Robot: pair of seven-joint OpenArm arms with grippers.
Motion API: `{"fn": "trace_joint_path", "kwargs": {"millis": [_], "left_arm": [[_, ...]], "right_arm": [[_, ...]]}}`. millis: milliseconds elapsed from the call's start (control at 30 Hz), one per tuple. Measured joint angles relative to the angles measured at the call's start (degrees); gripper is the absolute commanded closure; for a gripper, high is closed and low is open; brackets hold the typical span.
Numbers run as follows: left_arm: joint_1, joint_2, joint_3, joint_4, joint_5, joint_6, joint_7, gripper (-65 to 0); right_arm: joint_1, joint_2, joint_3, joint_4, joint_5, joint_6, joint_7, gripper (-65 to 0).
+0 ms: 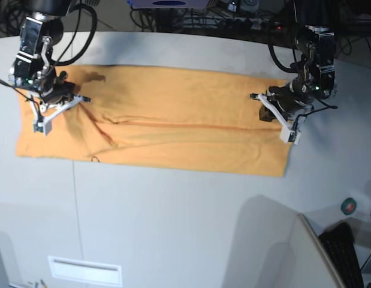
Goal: Layout the t-shirt on the table in an organized manner, then fold the t-shirt properly
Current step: 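Grasp the folded shirt end with the right gripper and drag it outward, then grasp the opposite folded end with the left gripper and pull it taut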
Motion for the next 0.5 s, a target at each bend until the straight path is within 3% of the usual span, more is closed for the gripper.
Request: {"fn": "trace_joint_path", "kwargs": {"millis": [267,433,500], "left_arm": [[-0.2,-0.1,-0.4,2.2,2.5,0.0,-1.2,0.0],[-1.4,0.1,0.2,-1.7,2.6,0.0,-1.2,0.0],[-3.5,0.1,0.2,-5.4,2.6,0.0,-1.4,0.0]], "right_arm": [[0.0,0.3,0.3,11.1,0.1,0.0,-0.7,0.0],[5.0,2.5,4.7,-0.3,-0.5,0.0,-1.2,0.0],[6.2,2.6,7.3,-3.6,-0.5,-0.3,2.1,0.0]]}}
